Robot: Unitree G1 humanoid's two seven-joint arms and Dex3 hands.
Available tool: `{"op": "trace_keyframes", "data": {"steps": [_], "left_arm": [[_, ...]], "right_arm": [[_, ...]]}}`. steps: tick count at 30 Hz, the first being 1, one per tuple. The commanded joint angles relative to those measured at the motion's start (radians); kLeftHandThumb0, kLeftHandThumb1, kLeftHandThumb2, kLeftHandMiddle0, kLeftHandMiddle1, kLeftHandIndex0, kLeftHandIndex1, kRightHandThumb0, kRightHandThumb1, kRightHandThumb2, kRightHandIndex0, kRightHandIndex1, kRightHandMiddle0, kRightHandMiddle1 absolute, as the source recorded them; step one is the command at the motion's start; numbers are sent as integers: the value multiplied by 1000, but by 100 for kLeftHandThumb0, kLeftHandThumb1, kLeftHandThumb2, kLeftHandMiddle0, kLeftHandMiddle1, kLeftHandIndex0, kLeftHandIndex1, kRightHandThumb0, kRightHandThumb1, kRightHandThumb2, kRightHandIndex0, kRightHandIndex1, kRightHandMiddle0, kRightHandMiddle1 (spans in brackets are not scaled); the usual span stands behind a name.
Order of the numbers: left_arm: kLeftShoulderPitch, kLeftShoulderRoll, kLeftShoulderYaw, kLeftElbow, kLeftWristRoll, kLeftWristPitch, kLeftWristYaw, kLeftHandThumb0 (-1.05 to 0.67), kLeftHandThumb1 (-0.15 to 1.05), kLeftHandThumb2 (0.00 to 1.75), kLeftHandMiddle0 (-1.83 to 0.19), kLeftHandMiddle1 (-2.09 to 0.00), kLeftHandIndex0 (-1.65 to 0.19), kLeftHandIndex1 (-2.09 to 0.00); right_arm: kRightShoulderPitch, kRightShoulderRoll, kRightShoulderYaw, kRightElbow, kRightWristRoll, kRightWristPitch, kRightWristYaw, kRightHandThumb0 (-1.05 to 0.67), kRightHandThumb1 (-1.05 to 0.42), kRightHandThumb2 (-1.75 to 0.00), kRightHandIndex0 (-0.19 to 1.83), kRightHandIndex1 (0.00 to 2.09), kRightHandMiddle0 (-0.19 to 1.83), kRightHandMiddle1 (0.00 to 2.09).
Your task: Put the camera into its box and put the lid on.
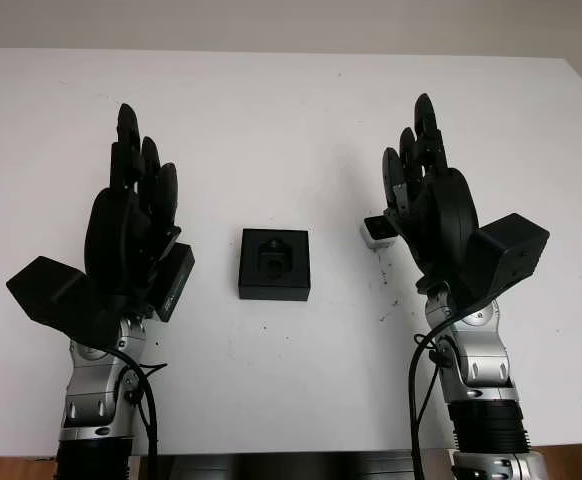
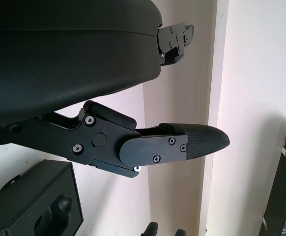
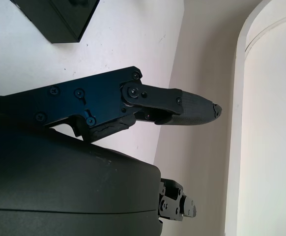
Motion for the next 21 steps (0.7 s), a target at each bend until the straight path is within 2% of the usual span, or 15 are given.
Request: {"op": "trace_keyframes", "data": {"steps": [1,8,12,16,18,21], "left_arm": [[-6,2,2,0,-5,-6,-4,-74,105,48,19,0,19,0],[-10,8,6,12,-5,-9,-11,-72,105,50,19,0,19,0],[12,13,7,-3,0,-9,-14,-73,105,50,19,0,19,0],[22,18,9,-11,0,-11,-20,-73,105,50,19,0,19,0],[21,22,7,-20,1,1,-19,-73,105,52,19,0,19,0],[17,24,7,-20,-2,6,-18,-73,105,52,19,0,19,0]], "right_arm": [[1,1,1,6,3,-1,-1,-66,-105,-53,-15,5,-14,5],[-3,10,10,15,7,0,4,-67,-105,-52,-16,5,-14,5],[6,6,2,4,17,1,12,-67,-105,-41,-14,6,-12,6],[-33,-84,-22,16,-12,-7,45,-66,-99,-11,7,15,6,16],[-75,-155,-31,27,-25,8,88,-62,-92,-6,18,20,15,26],[-158,-282,-10,42,-93,61,152,-58,-84,-5,28,24,13,49]]}}
